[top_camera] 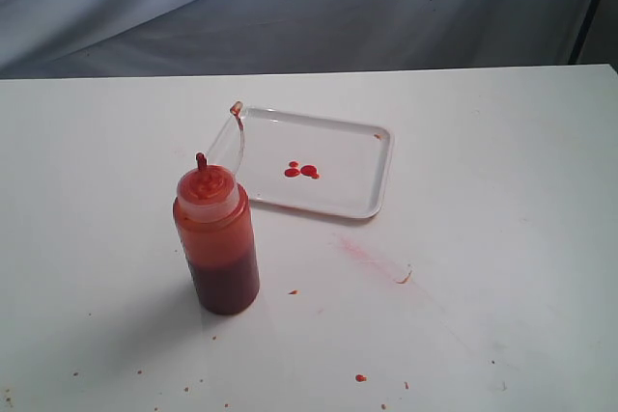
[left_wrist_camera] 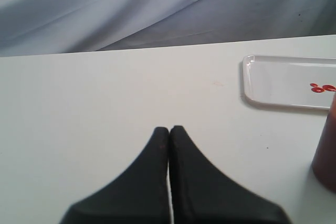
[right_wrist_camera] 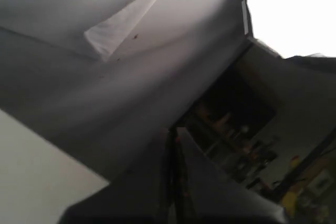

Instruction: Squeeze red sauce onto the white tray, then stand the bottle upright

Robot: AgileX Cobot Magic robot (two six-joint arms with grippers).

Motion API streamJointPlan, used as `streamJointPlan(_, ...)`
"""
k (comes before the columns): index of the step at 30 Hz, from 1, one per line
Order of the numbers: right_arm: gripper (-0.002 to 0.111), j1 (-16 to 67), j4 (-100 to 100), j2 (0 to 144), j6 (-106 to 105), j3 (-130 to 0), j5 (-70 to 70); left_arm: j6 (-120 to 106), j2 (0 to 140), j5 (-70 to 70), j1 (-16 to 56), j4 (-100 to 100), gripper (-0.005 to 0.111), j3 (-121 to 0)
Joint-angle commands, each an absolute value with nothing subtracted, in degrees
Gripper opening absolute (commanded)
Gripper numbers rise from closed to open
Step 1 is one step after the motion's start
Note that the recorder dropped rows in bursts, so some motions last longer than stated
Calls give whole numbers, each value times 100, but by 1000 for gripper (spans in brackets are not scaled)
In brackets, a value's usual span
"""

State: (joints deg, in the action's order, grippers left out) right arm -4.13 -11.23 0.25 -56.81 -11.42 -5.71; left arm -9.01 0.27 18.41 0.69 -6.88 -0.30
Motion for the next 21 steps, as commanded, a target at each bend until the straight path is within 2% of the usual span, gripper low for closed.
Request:
streamJointPlan(1, 0, -467, -1931, 0, -5646, -383, -546, -908, 0, 1782, 58, -667, 0, 0)
streamJointPlan(9, 0, -467, -2164, 0, -5646, 0, -812, -908, 0, 1782, 58, -667, 0, 0)
streamJointPlan(15, 0, -467, -50, 0, -5646, 0, -812, -908, 0, 1782, 58, -667, 0, 0)
streamJointPlan(21, 0, -467, -804, 0, -5646, 0, -812, -908, 0, 1782, 58, -667, 0, 0)
